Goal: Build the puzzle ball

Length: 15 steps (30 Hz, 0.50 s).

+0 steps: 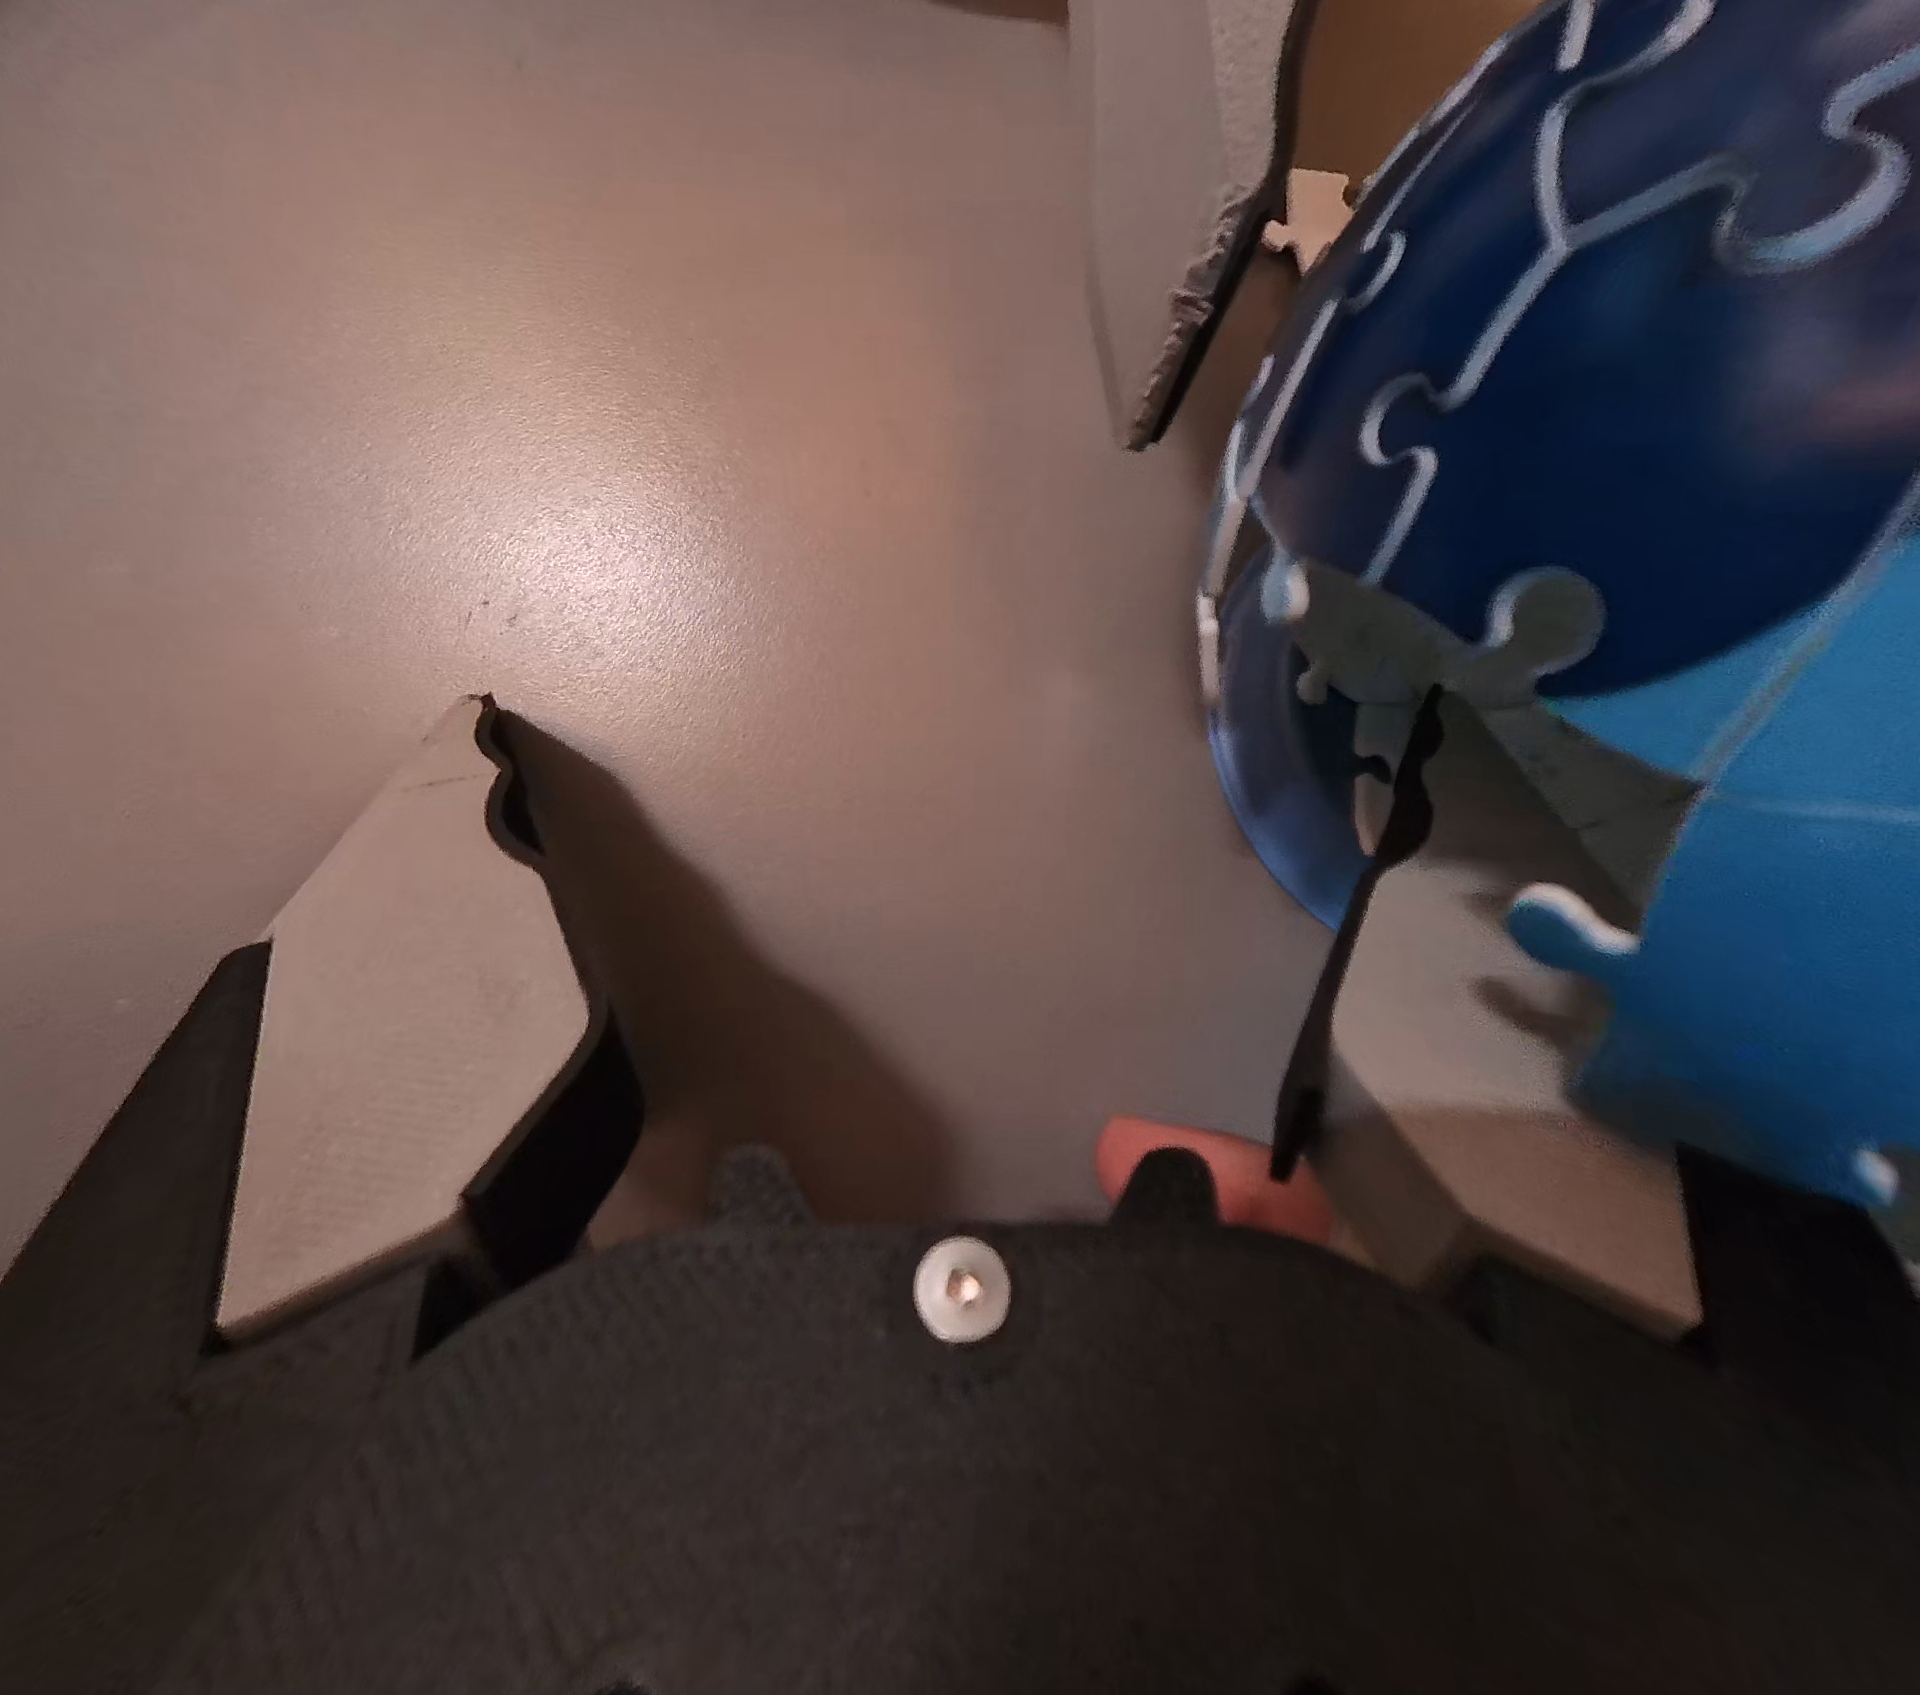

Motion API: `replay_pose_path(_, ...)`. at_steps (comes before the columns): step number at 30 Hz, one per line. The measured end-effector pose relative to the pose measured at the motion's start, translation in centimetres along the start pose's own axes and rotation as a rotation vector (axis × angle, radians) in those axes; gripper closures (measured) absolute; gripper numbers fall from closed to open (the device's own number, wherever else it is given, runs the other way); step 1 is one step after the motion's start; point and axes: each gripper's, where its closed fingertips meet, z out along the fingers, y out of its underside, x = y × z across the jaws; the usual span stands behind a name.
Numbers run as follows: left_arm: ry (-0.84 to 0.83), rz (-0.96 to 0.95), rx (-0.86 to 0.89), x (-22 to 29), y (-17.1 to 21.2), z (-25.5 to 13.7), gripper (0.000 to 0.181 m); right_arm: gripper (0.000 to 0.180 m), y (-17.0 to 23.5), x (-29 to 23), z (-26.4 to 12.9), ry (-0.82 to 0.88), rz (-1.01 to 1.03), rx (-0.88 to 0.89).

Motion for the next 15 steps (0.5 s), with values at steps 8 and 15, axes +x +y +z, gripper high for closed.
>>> replay_pose_path(8,0.007,-0.002,0.004,0.1,-0.06,-0.04,0.065,0.023,-0.12,-0.03,-0.1,0.01,0.029,0.014)
replay_pose_path(15,0.01,-0.004,0.002,0.19,-0.07,0.02,0.065,0.026,-0.15,0.23,0.05,0.051,0.043,0.001)
